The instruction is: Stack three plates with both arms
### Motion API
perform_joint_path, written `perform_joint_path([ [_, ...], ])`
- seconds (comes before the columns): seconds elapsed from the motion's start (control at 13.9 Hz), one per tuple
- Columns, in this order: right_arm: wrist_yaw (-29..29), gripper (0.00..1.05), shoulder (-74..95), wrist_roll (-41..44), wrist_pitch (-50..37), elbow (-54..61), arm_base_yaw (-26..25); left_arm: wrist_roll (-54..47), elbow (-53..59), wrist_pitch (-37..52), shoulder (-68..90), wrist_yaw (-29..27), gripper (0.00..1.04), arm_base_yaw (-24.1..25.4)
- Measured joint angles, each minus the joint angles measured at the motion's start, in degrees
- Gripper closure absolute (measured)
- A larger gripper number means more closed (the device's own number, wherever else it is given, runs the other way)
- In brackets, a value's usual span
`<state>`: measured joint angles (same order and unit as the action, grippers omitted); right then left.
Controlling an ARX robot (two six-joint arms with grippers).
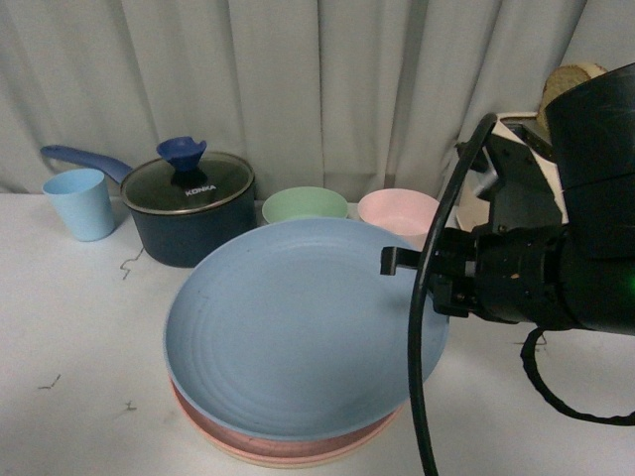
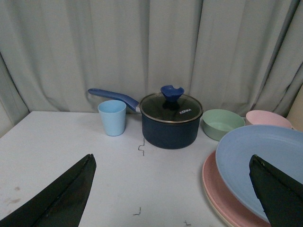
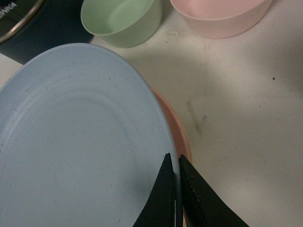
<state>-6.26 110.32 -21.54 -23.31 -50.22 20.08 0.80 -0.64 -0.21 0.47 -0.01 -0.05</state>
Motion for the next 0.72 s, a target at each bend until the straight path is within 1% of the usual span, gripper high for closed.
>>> perform_joint_path([
  [0.29, 2.0, 1.02, 3.4, -0.5, 1.9, -4.0, 1.4, 0.0, 0.0, 0.0, 0.0, 0.0, 0.07, 0.0],
  [0.72, 2.1, 1.02, 5.1, -1.4, 3.6, -4.8, 3.3, 0.0, 0.0, 0.0, 0.0, 0.0, 0.07, 0.0],
])
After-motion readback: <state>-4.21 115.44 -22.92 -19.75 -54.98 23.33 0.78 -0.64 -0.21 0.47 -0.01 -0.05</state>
